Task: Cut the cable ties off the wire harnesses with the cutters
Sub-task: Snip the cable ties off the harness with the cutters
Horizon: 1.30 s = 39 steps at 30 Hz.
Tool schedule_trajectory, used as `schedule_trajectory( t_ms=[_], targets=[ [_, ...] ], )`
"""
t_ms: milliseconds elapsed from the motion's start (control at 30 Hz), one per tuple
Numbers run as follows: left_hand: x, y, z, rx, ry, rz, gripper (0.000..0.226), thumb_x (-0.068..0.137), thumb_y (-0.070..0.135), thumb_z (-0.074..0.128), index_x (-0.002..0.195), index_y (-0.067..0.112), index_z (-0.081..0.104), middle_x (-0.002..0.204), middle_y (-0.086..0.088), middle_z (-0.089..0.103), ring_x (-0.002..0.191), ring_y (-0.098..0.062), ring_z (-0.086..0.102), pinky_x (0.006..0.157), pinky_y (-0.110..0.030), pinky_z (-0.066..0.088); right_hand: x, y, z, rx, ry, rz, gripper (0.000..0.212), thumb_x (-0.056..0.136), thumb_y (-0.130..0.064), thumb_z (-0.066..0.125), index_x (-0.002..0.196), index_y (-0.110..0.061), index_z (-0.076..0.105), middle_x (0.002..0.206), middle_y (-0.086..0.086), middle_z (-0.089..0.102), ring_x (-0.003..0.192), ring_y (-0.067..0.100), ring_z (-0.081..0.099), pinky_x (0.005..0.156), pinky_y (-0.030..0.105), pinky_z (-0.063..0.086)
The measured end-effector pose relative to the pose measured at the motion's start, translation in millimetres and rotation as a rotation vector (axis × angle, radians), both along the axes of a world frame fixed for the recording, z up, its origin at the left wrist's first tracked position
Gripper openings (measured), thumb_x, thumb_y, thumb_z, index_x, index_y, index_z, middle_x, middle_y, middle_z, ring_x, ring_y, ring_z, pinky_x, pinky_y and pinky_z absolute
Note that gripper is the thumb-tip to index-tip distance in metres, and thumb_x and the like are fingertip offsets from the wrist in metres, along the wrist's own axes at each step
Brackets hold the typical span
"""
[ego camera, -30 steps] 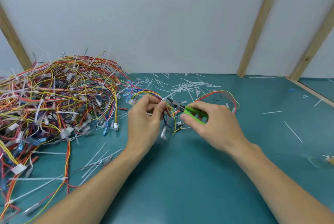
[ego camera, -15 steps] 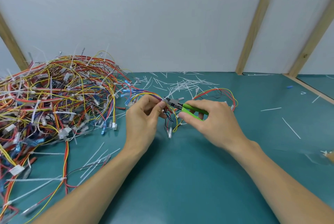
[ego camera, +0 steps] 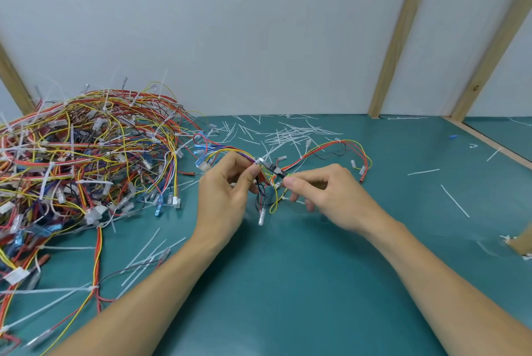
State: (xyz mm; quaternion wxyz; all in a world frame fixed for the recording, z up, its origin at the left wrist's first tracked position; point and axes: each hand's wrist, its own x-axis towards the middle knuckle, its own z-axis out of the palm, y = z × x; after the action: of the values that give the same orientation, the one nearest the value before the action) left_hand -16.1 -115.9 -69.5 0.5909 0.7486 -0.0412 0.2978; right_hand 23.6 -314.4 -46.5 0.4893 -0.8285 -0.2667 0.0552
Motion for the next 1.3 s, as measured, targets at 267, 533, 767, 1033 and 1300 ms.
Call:
schedule_trajectory(
  t_ms=[267,533,767,1033,1300],
  targets=[
    [-2,-2,2,0.035,0.0,0.015,0.016,0.096,0.009,0.067,0.082,0.015,0.063,0.066,0.015,0.065,0.055,-0.007,0.058,0.052,-0.016,0.044,0,-2,1,0.049,0.147,0.073,0.032,0.1,-0.051,0.06,0.089,-0.03,0.081,0.083,0.001,0.075,0.06,0.015,0.061,0.054,0.033,0.048],
    [-2,-1,0,0.035,0.006,0.016,0.016,0.095,0.011,0.069,0.08,0.015,0.064,0.067,0.009,0.068,0.055,-0.009,0.06,0.052,-0.015,0.045,-1,-2,1,-0.023,0.033,0.032,0.039,0.087,-0.071,0.055,0.085,-0.04,0.08,0.07,0.0,0.07,0.055,0.018,0.058,0.055,0.033,0.047],
    [0,0,-3,0.034,0.007,0.012,0.018,0.095,0.01,0.068,0.079,0.019,0.064,0.072,0.002,0.071,0.056,-0.01,0.061,0.053,-0.019,0.048,0,-2,0,-0.067,-0.028,-0.021,0.05,0.097,-0.064,0.054,0.075,-0.026,0.078,0.062,0.005,0.066,0.051,0.015,0.052,0.056,0.027,0.043],
    [1,1,-6,0.02,0.011,-0.01,0.019,0.095,0.01,0.069,0.079,0.021,0.064,0.07,0.006,0.07,0.054,-0.009,0.06,0.052,-0.021,0.049,1,-3,2,-0.128,-0.032,-0.04,0.071,0.089,-0.076,0.048,0.08,-0.012,0.077,0.065,0.014,0.064,0.05,0.014,0.049,0.055,0.027,0.04],
    [3,2,-8,0.006,0.025,-0.022,0.017,0.095,0.01,0.068,0.081,0.018,0.064,0.071,0.006,0.07,0.056,-0.009,0.06,0.052,-0.027,0.051,1,-4,2,-0.092,-0.003,-0.027,0.046,0.097,-0.063,0.055,0.079,-0.03,0.08,0.062,0.006,0.064,0.051,0.013,0.046,0.053,0.026,0.039]
  ],
)
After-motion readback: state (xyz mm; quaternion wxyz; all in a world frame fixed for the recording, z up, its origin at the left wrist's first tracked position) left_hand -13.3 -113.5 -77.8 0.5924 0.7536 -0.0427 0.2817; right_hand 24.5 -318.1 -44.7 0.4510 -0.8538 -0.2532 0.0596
